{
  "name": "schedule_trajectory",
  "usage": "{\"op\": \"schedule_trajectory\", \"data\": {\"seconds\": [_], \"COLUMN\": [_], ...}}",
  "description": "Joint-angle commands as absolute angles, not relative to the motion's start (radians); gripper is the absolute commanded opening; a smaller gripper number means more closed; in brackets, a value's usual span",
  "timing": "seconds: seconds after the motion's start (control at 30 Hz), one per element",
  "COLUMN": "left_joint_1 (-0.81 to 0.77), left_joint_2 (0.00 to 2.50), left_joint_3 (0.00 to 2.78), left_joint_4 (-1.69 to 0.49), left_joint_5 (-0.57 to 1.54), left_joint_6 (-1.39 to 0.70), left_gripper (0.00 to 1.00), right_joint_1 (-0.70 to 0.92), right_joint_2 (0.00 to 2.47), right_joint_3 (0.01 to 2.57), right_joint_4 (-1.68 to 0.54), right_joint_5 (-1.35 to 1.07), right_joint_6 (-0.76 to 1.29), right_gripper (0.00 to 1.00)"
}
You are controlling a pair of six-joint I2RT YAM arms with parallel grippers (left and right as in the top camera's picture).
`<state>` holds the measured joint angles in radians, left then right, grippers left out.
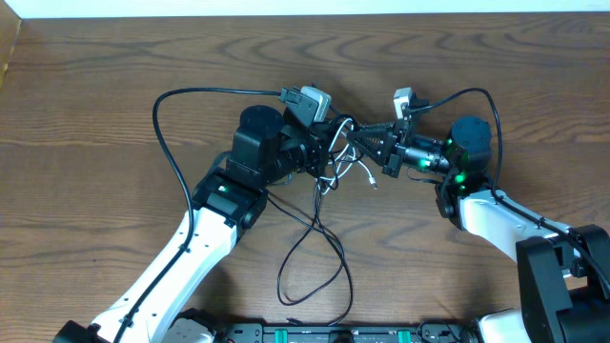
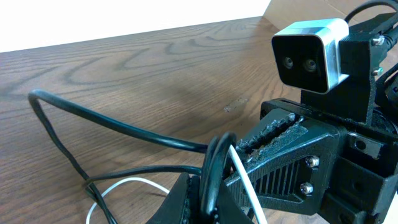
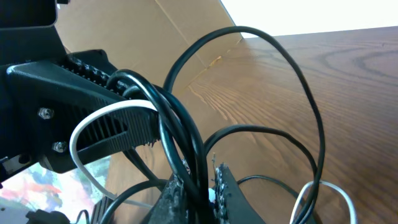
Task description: Untangle cables
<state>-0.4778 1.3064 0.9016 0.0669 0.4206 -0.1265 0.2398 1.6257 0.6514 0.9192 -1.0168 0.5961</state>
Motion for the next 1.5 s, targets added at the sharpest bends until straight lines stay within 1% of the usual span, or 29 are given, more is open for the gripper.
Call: {"op": "schedule_trajectory", "data": {"seconds": [0.0,0.03,0.13,0.17,0.2,0.3,0.33,0.37,0.43,0.47,0.5,0.57,0.73,0.9,1.03,1.13,1.2,1.37,1.47], "left_joint_1": [-0.476,-0.476,-0.476,-0.476,-0.476,-0.476,-0.476,-0.476,-0.476,-0.476,-0.476,-0.476,-0.476,-0.476,-0.476,-0.476,-0.476,-0.476,-0.476], "left_joint_2": [1.311,1.311,1.311,1.311,1.311,1.311,1.311,1.311,1.311,1.311,1.311,1.312,1.313,1.319,1.321,1.321,1.321,1.321,1.321], "left_joint_3": [0.897,0.897,0.897,0.897,0.897,0.897,0.897,0.897,0.897,0.897,0.897,0.897,0.897,0.897,0.897,0.897,0.897,0.897,0.897], "left_joint_4": [0.068,0.068,0.068,0.068,0.068,0.068,0.068,0.068,0.068,0.068,0.068,0.068,0.054,-0.021,-0.046,-0.041,-0.041,-0.041,-0.043], "left_joint_5": [0.437,0.437,0.437,0.437,0.437,0.437,0.437,0.437,0.437,0.437,0.436,0.436,0.415,0.27,0.261,0.311,0.371,0.572,0.633], "left_joint_6": [-0.121,-0.121,-0.121,-0.12,-0.121,-0.121,-0.121,-0.121,-0.121,-0.121,-0.12,-0.12,-0.08,-0.001,0.034,0.043,0.089,0.222,0.273], "left_gripper": [0.08,0.08,0.08,0.08,0.08,0.08,0.08,0.08,0.08,0.08,0.08,0.08,0.08,0.08,0.08,0.08,0.08,0.08,0.08], "right_joint_1": [0.243,0.243,0.243,0.243,0.243,0.243,0.243,0.243,0.243,0.243,0.243,0.243,0.243,0.242,0.23,0.223,0.221,0.202,0.181], "right_joint_2": [1.621,1.621,1.621,1.621,1.621,1.621,1.621,1.621,1.621,1.621,1.621,1.621,1.621,1.621,1.621,1.621,1.621,1.621,1.621], "right_joint_3": [0.65,0.65,0.65,0.65,0.65,0.65,0.65,0.65,0.65,0.65,0.65,0.65,0.65,0.65,0.65,0.65,0.65,0.65,0.65], "right_joint_4": [0.923,0.923,0.923,0.923,0.923,0.923,0.923,0.923,0.923,0.923,0.923,0.923,0.923,0.924,0.927,0.921,0.91,0.819,0.762], "right_joint_5": [-1.023,-1.023,-1.023,-1.023,-1.023,-1.023,-1.023,-1.023,-1.023,-1.023,-1.023,-1.023,-1.023,-1.021,-1.008,-1.008,-1.004,-0.949,-0.933], "right_joint_6": [0.586,0.586,0.586,0.586,0.585,0.586,0.586,0.586,0.586,0.586,0.586,0.586,0.586,0.613,0.658,0.657,0.657,0.657,0.657], "right_gripper": [0.15,0.01,0.02,0.1,0.01,0.01,0.11,0.32,0.61,0.72,0.8,0.87,0.89,0.9,0.89,0.86,0.83,0.81,0.82]}}
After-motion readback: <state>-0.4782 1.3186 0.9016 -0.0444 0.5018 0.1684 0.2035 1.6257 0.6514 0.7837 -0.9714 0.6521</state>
